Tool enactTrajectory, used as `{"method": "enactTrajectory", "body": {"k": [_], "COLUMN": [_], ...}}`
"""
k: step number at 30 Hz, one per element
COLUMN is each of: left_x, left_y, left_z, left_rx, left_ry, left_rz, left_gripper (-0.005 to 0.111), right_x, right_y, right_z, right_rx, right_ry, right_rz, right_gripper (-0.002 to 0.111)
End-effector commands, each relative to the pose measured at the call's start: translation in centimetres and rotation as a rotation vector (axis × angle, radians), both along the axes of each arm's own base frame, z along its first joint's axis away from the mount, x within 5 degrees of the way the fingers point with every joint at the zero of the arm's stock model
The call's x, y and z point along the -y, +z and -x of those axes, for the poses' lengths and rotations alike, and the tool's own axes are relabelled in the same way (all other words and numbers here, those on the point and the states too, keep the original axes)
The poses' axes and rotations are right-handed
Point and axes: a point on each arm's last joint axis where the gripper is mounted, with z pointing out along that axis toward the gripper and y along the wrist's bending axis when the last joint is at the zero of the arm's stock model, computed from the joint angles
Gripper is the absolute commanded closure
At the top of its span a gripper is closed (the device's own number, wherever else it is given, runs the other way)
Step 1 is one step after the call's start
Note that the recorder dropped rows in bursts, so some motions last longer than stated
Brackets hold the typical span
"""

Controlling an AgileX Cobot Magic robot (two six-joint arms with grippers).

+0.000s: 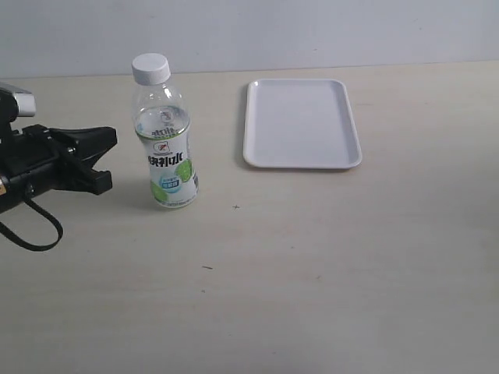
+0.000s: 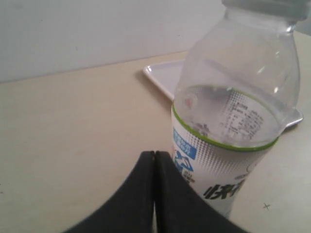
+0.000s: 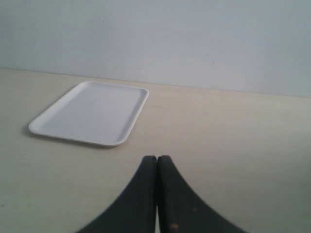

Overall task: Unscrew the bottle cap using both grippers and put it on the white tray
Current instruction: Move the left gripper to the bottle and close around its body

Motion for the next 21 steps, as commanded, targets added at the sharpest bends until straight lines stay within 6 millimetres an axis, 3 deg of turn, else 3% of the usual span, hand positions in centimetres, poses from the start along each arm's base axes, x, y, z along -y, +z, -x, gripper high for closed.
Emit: {"method": "enactTrajectory", "body": {"k": [1, 3, 6, 8, 11, 21], "left_x": [0.1, 0.1, 0.3, 0.5, 0.7, 1.0], "left_y": [-0.5, -0.6, -0.7, -0.9, -1.2, -1.9], "left_z": [-0.3, -0.2, 0.0, 0.2, 0.5, 0.5], "left_rx": [-0.011, -0.013, 0.01, 0.02, 0.049, 0.084], "left_ry": [-0.009, -0.018, -0.076, -0.119, -0.186, -0.213], "left_rz": [-0.013, -0.038, -0.09, -0.123, -0.209, -0.166], "left_gripper": [0.106, 0.098, 0.074, 0.05, 0.003, 0.002], "right_x": [0.0, 0.0, 0.0, 0.0, 0.0, 0.0], "right_y": [-0.1, -0.1, -0.1, -0.1, -0.1, -0.1], "right_z": [0.0, 0.0, 0.0, 0.0, 0.0, 0.0], "right_rx": [0.011, 0.011, 0.011, 0.011, 0.011, 0.011], "right_ry": [0.0, 0.0, 0.0, 0.0, 0.0, 0.0], "right_rz": [-0.001, -0.001, -0.001, -0.001, -0.001, -0.001], "right_gripper": [0.108, 0.108, 0.108, 0.108, 0.108, 0.108]}}
